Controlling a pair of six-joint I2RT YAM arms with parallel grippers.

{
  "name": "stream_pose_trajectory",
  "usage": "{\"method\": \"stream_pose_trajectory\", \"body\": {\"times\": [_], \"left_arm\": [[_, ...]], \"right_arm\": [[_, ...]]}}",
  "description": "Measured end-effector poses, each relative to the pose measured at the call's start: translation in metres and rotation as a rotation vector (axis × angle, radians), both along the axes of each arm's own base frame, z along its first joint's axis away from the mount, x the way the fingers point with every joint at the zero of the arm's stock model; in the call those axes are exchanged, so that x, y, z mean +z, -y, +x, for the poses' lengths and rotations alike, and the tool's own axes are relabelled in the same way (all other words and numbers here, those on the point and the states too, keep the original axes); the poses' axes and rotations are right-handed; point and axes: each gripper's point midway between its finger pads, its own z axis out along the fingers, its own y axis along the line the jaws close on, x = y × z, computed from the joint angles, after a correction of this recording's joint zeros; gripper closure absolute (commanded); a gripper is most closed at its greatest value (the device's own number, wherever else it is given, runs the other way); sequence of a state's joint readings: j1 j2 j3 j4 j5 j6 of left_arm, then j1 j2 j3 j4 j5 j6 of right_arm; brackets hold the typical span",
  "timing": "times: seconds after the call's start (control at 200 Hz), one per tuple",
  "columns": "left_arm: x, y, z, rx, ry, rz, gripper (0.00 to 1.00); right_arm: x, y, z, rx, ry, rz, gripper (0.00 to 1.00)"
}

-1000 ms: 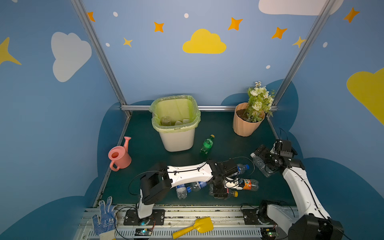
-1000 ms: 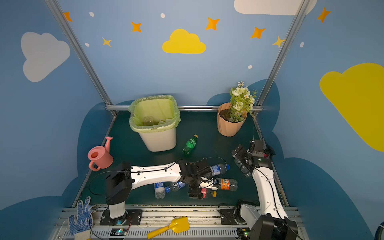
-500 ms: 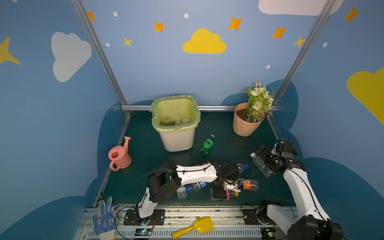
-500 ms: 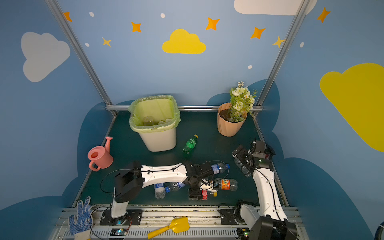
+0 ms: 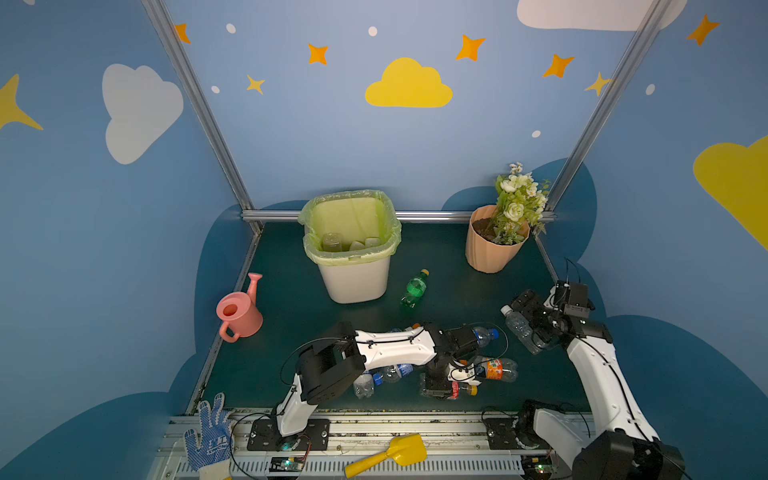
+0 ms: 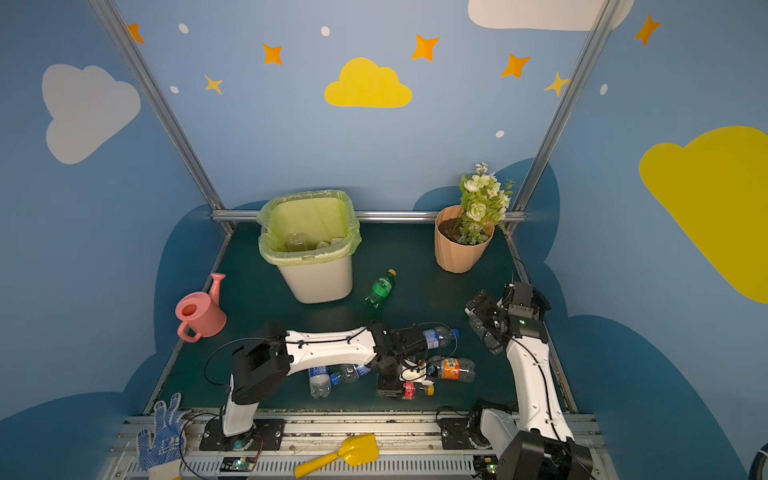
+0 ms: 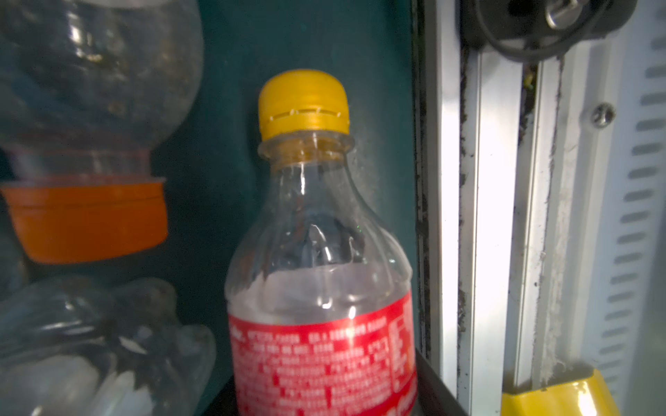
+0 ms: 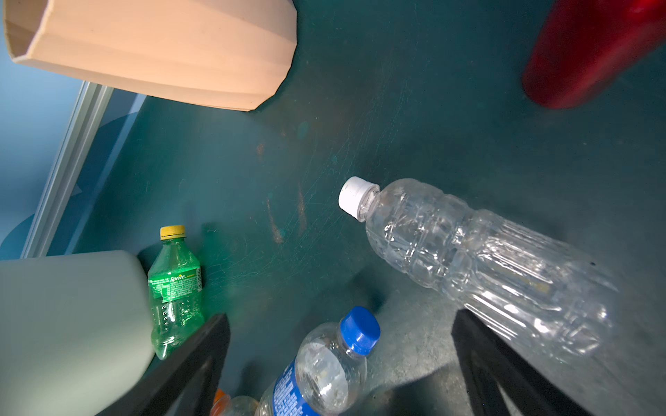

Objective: Throw the plastic bottles in the bin
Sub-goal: 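Close the left gripper on the red-label bottle and lift it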

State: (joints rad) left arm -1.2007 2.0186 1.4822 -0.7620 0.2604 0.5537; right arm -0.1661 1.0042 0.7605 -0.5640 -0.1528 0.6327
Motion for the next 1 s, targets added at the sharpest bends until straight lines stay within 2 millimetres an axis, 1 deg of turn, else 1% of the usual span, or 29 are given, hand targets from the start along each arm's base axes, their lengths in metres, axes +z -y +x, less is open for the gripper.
{"method": "stream_pose_trajectory", "body": {"times": [0.18,0.37,0.435,0.51,0.61,0.721,0.806,0.856,0.901,0.996], "left_arm": [[0.006,0.005,0.005,0.010,0.020,-0.010,0.52],[0.008,0.005,0.007,0.016,0.034,-0.010,0.54],[0.013,0.005,0.009,0.022,0.038,-0.022,0.54],[0.026,0.007,0.012,0.034,0.048,-0.054,0.54],[0.058,0.011,0.020,0.065,0.075,-0.138,0.54],[0.106,0.013,0.032,0.103,0.123,-0.265,0.54],[0.143,0.011,0.042,0.136,0.176,-0.359,0.54],[0.166,0.008,0.050,0.161,0.215,-0.417,0.53],[0.182,0.003,0.055,0.182,0.242,-0.459,0.53],[0.218,-0.013,0.072,0.250,0.320,-0.544,0.52]], "right_arm": [[0.000,0.000,-0.001,0.000,0.003,0.005,0.04],[0.000,-0.001,0.000,-0.001,0.006,0.013,0.04],[0.000,-0.001,0.000,-0.003,0.006,0.016,0.04],[0.000,0.000,0.000,-0.006,0.006,0.019,0.04],[0.000,-0.001,0.000,-0.009,0.006,0.023,0.04],[0.000,-0.002,0.000,-0.006,0.007,0.028,0.04],[0.000,-0.003,0.000,-0.003,0.008,0.034,0.04],[0.001,-0.003,0.000,-0.001,0.008,0.037,0.04],[0.001,-0.004,0.000,0.002,0.010,0.041,0.04],[0.002,-0.006,0.002,0.012,0.019,0.051,0.04]]}}
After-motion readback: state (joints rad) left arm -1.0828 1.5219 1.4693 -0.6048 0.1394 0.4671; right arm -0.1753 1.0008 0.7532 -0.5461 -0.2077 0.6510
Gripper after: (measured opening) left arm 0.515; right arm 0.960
